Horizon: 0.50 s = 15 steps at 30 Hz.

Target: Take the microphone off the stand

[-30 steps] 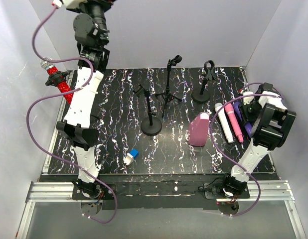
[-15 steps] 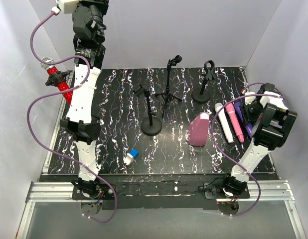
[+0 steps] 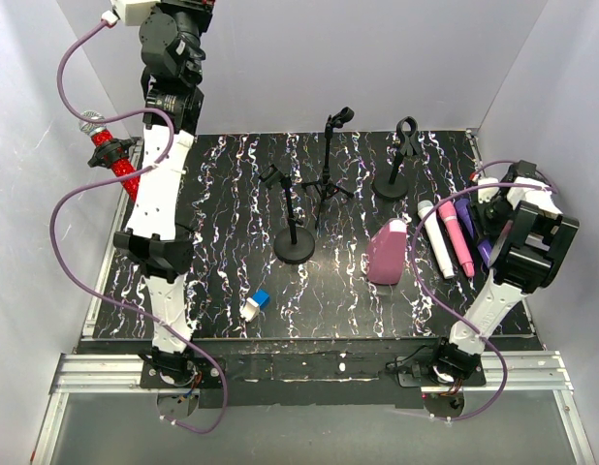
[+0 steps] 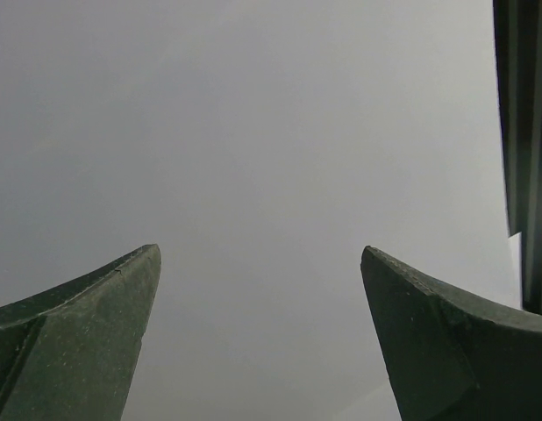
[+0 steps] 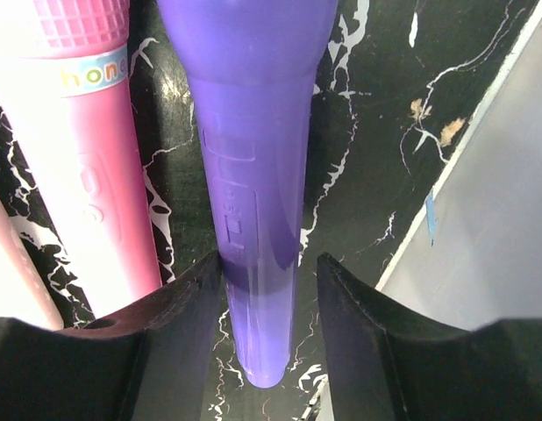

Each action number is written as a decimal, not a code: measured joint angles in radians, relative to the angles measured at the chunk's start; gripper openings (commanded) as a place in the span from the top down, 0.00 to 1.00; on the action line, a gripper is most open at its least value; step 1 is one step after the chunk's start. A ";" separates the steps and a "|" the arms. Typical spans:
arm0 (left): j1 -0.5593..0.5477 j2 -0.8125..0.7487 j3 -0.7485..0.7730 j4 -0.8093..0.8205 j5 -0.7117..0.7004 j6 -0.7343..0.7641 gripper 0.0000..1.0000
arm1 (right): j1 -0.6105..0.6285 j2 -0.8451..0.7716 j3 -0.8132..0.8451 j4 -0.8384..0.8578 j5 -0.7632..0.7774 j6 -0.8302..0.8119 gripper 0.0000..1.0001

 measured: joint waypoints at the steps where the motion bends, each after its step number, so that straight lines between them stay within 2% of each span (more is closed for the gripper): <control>1: 0.002 -0.008 -0.020 0.012 0.006 0.029 0.02 | 0.000 -0.003 0.000 -0.002 0.000 0.001 0.41; 4: 0.005 -0.075 -0.154 0.051 0.032 0.153 0.02 | -0.002 -0.031 0.000 -0.007 -0.001 0.008 0.36; 7: 0.009 -0.243 -0.471 0.111 0.095 0.337 0.02 | -0.002 -0.100 0.000 -0.009 -0.008 0.028 0.34; 10: 0.012 -0.407 -0.724 0.113 0.231 0.544 0.02 | -0.002 -0.203 -0.001 -0.009 -0.032 0.070 0.34; 15: 0.010 -0.627 -0.930 0.019 0.471 0.807 0.02 | -0.002 -0.406 -0.022 -0.011 -0.115 0.171 0.34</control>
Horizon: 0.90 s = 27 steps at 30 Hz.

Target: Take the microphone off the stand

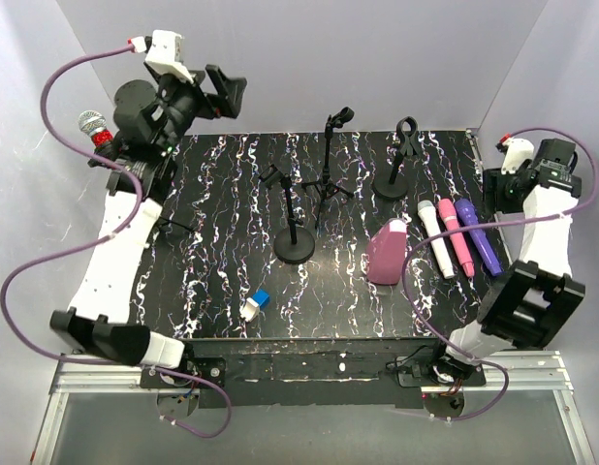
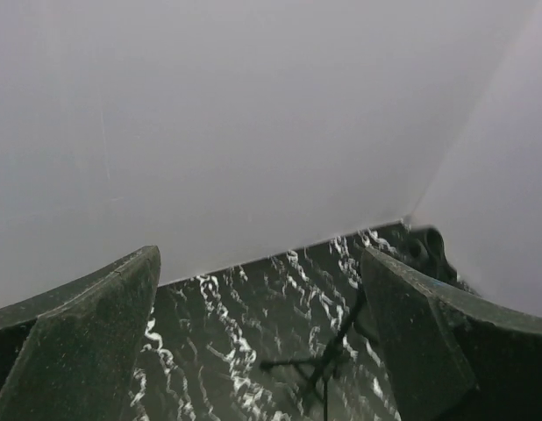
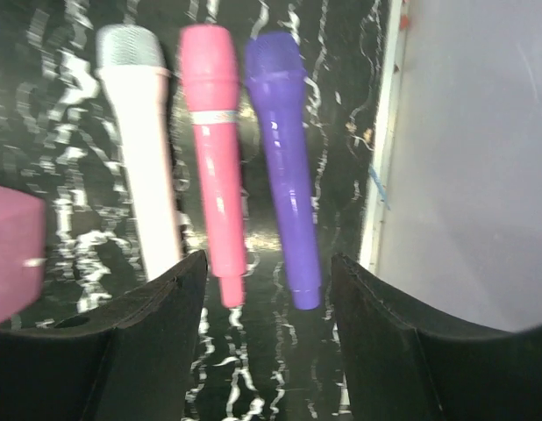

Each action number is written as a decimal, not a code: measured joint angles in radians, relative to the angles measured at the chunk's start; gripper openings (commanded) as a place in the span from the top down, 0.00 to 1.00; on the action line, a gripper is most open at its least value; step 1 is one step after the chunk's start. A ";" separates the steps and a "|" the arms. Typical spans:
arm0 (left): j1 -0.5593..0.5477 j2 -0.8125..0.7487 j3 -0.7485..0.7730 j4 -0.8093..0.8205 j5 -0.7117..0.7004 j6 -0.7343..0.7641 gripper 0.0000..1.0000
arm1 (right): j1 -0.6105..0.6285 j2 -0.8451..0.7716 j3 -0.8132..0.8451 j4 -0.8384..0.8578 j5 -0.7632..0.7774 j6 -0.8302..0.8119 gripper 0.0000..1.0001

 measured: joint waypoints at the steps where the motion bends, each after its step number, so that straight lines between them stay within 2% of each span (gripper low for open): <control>1: 0.000 -0.036 -0.016 -0.031 0.031 0.034 0.02 | 0.000 -0.037 -0.005 -0.003 -0.027 0.026 0.34; 6: 0.000 -0.141 -0.014 -0.200 0.121 0.179 0.02 | 0.021 -0.176 -0.007 -0.009 -0.208 0.138 0.32; 8: 0.002 -0.162 -0.014 -0.269 0.147 0.229 0.02 | 0.066 -0.220 -0.007 -0.004 -0.277 0.165 0.31; 16: 0.003 -0.193 -0.055 -0.464 0.260 0.269 0.02 | 0.415 -0.359 -0.056 0.089 -0.471 0.220 0.25; 18: 0.001 -0.192 -0.055 -0.505 0.280 0.284 0.02 | 0.492 -0.369 -0.072 0.124 -0.504 0.256 0.19; 20: -0.006 -0.191 -0.056 -0.561 0.291 0.316 0.02 | 0.563 -0.367 -0.088 0.166 -0.526 0.294 0.17; 24: -0.035 -0.211 -0.098 -0.623 0.251 0.360 0.02 | 0.694 -0.356 -0.126 0.236 -0.542 0.346 0.14; 27: -0.052 -0.221 -0.105 -0.690 0.201 0.412 0.02 | 0.774 -0.331 -0.147 0.286 -0.547 0.388 0.18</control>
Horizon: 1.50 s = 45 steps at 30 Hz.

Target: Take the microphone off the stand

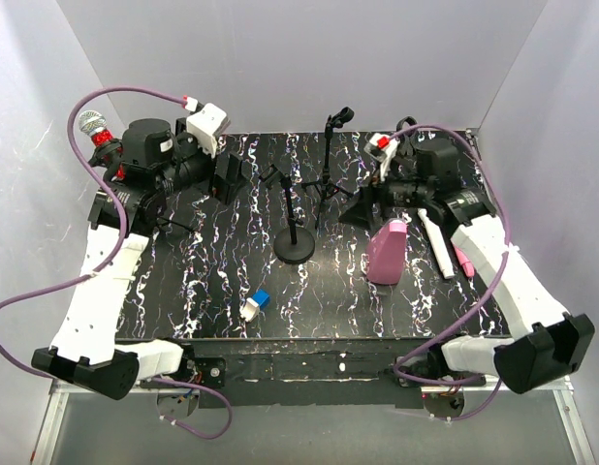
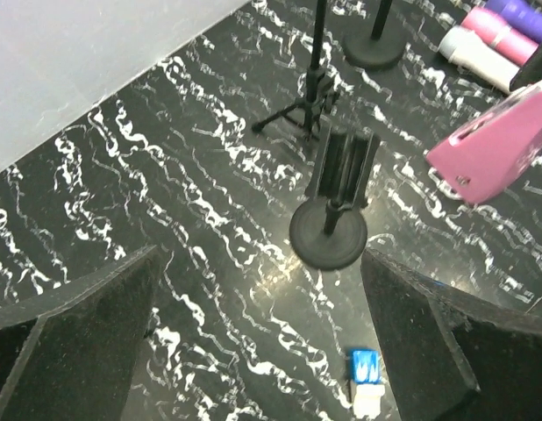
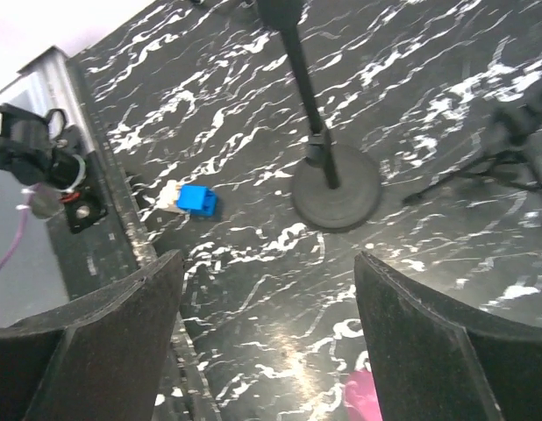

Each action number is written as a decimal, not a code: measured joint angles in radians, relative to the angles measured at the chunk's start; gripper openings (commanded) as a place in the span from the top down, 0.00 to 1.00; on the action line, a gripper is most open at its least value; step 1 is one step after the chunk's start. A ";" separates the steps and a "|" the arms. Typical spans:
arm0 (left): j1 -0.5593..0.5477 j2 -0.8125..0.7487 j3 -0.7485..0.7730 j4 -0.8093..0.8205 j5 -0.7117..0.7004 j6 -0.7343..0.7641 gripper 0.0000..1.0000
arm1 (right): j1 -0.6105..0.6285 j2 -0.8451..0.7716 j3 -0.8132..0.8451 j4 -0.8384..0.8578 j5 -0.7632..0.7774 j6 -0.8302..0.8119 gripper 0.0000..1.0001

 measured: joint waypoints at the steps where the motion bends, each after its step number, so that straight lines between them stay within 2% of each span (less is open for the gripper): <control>1: -0.002 -0.002 0.000 -0.014 -0.006 0.018 0.02 | 0.019 0.015 -0.003 0.012 -0.003 0.020 0.20; 8: -0.002 0.009 0.025 -0.072 0.011 0.100 0.02 | 0.076 0.172 -0.023 0.092 -0.002 0.136 0.28; 10: -0.002 0.054 0.100 -0.133 0.015 0.106 0.02 | 0.097 0.220 -0.021 0.092 0.005 0.142 0.28; 14: -0.003 0.237 0.352 -0.276 0.023 0.123 0.02 | 0.130 0.296 0.001 0.083 0.024 0.130 0.29; 16: -0.003 0.316 0.419 -0.328 0.023 0.124 0.02 | 0.134 0.319 0.016 0.082 0.033 0.125 0.29; 22: -0.004 0.434 0.469 -0.441 0.000 0.040 0.02 | 0.134 0.329 0.026 0.083 0.059 0.121 0.29; 25: -0.002 0.388 0.433 -0.386 0.064 0.057 0.06 | 0.134 0.329 0.026 0.084 0.071 0.121 0.29; 26: -0.002 0.354 0.405 -0.366 0.091 0.068 0.12 | 0.134 0.329 0.026 0.084 0.074 0.121 0.29; 28: -0.006 0.304 0.394 -0.367 0.144 0.094 0.15 | 0.134 0.329 0.026 0.084 0.079 0.121 0.29; 35: -0.045 0.304 0.469 -0.399 0.260 0.150 0.16 | 0.134 0.329 0.026 0.084 0.078 0.121 0.35; 40: -0.127 0.372 0.438 -0.360 0.221 0.113 0.20 | 0.143 0.340 0.025 0.095 0.090 0.124 0.37; 45: -0.190 0.415 0.407 -0.322 0.122 0.074 0.35 | 0.169 0.356 0.025 0.115 0.107 0.128 0.38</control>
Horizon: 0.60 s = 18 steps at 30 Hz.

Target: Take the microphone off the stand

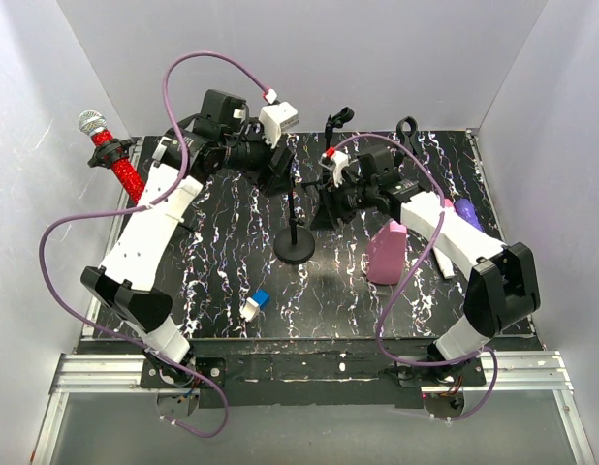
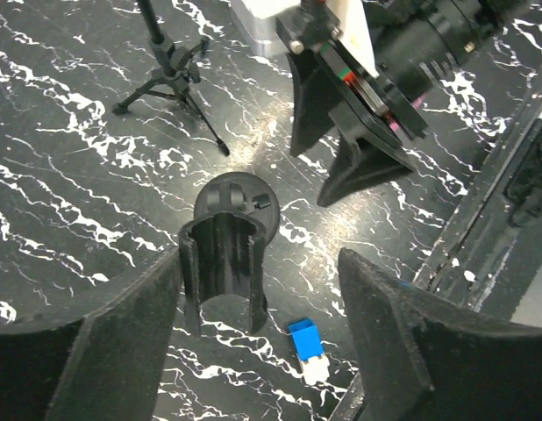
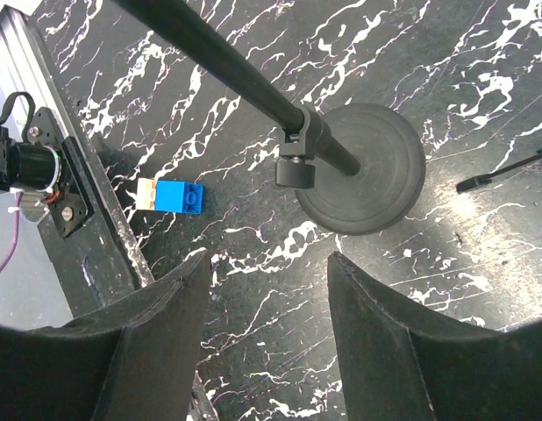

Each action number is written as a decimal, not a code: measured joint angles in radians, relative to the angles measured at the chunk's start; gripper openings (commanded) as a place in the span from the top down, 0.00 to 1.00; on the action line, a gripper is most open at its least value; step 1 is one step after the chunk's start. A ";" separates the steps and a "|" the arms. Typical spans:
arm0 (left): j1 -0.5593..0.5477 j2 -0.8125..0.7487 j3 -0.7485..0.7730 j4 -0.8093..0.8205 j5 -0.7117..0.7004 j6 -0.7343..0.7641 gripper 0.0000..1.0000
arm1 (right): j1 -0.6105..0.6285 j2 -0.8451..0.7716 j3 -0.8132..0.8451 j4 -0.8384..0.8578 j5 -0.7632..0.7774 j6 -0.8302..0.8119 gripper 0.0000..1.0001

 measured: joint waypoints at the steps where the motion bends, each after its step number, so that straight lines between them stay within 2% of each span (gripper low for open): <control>1: -0.005 0.005 0.000 0.007 -0.017 -0.007 0.39 | 0.005 0.002 0.000 0.002 0.002 0.000 0.38; 5: -0.012 0.010 0.000 0.008 -0.068 -0.025 0.52 | 0.019 0.003 -0.012 0.014 0.009 0.000 0.38; 10: -0.012 0.010 0.000 0.008 -0.116 -0.041 0.75 | 0.026 0.005 -0.016 0.022 0.017 -0.002 0.38; 12: -0.012 0.010 -0.001 0.009 -0.123 -0.042 0.88 | 0.026 0.008 -0.016 0.022 0.015 -0.003 0.39; 18: -0.012 0.010 -0.005 0.023 -0.160 -0.088 1.00 | 0.029 0.045 -0.014 0.021 -0.002 -0.035 0.44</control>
